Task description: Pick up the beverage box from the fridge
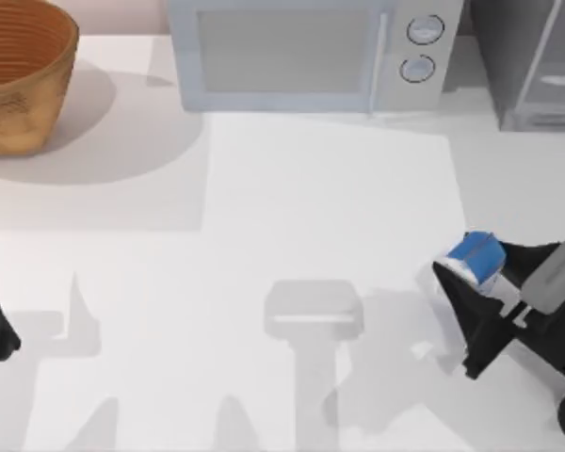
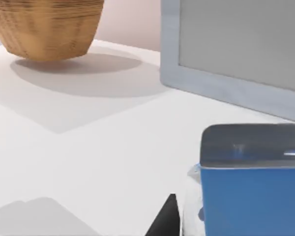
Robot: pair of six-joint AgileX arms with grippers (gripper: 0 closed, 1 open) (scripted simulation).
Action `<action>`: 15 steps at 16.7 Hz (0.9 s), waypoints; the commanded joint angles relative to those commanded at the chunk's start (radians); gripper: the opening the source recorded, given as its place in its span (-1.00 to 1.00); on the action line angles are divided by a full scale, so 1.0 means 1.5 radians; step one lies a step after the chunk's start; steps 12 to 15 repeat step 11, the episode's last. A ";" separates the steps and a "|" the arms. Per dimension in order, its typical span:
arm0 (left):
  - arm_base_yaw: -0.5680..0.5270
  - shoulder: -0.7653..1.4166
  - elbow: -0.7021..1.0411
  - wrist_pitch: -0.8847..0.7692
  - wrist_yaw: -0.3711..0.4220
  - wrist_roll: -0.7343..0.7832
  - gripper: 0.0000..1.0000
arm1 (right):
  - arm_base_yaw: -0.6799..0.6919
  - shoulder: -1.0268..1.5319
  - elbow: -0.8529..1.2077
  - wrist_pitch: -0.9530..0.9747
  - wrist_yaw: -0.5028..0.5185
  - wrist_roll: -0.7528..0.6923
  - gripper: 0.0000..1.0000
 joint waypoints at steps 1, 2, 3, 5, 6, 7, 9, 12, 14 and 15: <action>0.000 0.000 0.000 0.000 0.000 0.000 1.00 | 0.000 0.000 0.000 0.000 0.000 0.000 0.36; 0.000 0.000 0.000 0.000 0.000 0.000 1.00 | 0.000 0.000 0.000 0.000 0.000 0.000 0.51; 0.000 0.000 0.000 0.000 0.000 0.000 1.00 | 0.000 0.000 0.000 0.000 0.000 0.000 0.66; 0.000 0.000 0.000 0.000 0.000 0.000 1.00 | 0.000 0.000 0.000 0.000 0.000 0.000 0.96; 0.000 0.000 0.000 0.000 0.000 0.000 1.00 | 0.000 0.000 0.000 0.000 0.000 0.000 1.00; 0.000 0.000 0.000 0.000 0.000 0.000 1.00 | 0.000 0.000 0.000 0.000 0.000 0.000 1.00; 0.000 0.000 0.000 0.000 0.000 0.000 1.00 | 0.000 0.000 0.000 0.000 0.000 0.000 1.00; 0.000 0.000 0.000 0.000 0.000 0.000 1.00 | 0.000 0.000 0.000 0.000 0.000 0.000 1.00; 0.000 0.000 0.000 0.000 0.000 0.000 1.00 | 0.000 0.000 0.000 0.000 0.000 0.000 1.00; 0.000 0.000 0.000 0.000 0.000 0.000 1.00 | 0.000 0.000 0.000 0.000 0.000 0.000 1.00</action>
